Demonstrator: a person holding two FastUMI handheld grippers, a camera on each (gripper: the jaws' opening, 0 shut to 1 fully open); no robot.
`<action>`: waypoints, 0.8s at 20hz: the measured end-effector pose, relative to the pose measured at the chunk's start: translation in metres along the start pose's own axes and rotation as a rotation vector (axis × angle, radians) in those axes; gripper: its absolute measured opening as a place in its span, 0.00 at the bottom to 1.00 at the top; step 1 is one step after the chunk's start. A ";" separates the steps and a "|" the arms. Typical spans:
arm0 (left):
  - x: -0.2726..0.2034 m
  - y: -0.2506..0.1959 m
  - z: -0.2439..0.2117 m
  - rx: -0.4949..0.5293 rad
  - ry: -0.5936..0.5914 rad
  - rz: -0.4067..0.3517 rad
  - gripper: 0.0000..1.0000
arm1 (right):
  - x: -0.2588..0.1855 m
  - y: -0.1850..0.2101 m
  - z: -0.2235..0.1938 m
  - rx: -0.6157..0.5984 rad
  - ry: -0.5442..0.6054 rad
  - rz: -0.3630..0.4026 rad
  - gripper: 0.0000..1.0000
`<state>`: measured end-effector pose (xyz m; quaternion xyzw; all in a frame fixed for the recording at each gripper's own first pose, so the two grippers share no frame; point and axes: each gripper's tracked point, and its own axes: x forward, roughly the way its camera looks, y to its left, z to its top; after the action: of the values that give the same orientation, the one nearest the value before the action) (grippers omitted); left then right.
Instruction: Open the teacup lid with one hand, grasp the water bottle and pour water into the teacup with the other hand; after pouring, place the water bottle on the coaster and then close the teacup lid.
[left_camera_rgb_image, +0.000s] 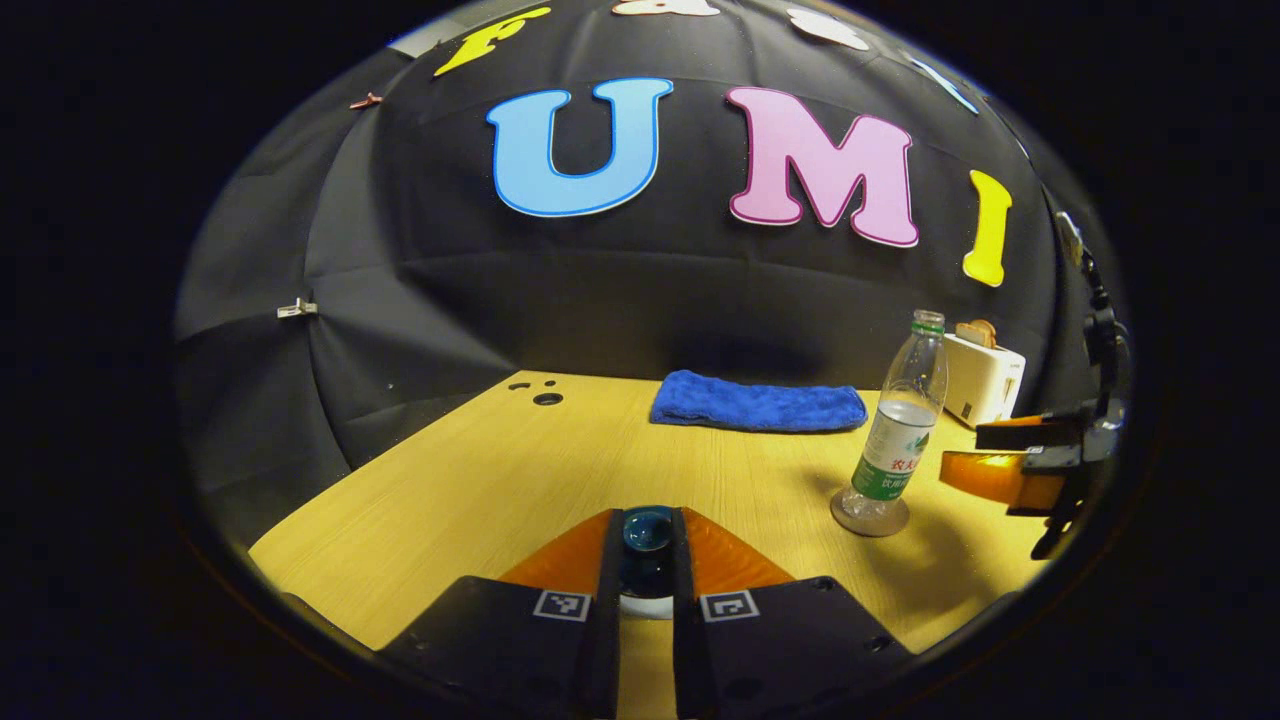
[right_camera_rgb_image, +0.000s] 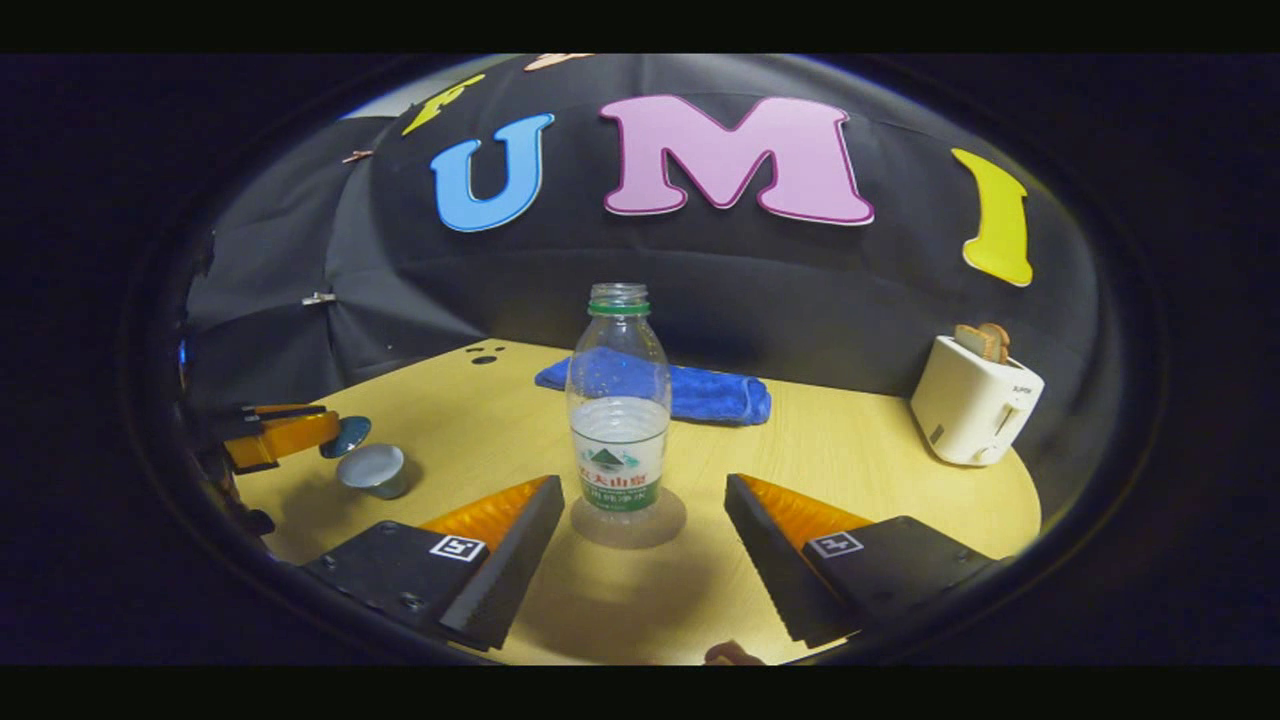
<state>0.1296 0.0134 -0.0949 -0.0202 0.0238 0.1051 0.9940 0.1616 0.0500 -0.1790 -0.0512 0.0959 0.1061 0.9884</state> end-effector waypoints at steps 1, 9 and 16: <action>0.002 -0.002 -0.005 0.001 0.012 -0.002 0.25 | -0.003 -0.002 -0.001 -0.004 0.008 -0.005 1.00; 0.015 -0.008 -0.028 0.071 0.063 -0.039 0.30 | -0.032 -0.018 -0.030 -0.017 0.073 -0.037 0.96; 0.014 -0.012 -0.029 0.091 0.071 -0.034 0.36 | -0.035 -0.018 -0.028 0.022 0.072 -0.055 0.96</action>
<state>0.1450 0.0033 -0.1241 0.0209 0.0634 0.0862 0.9940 0.1272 0.0217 -0.1983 -0.0468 0.1314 0.0760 0.9873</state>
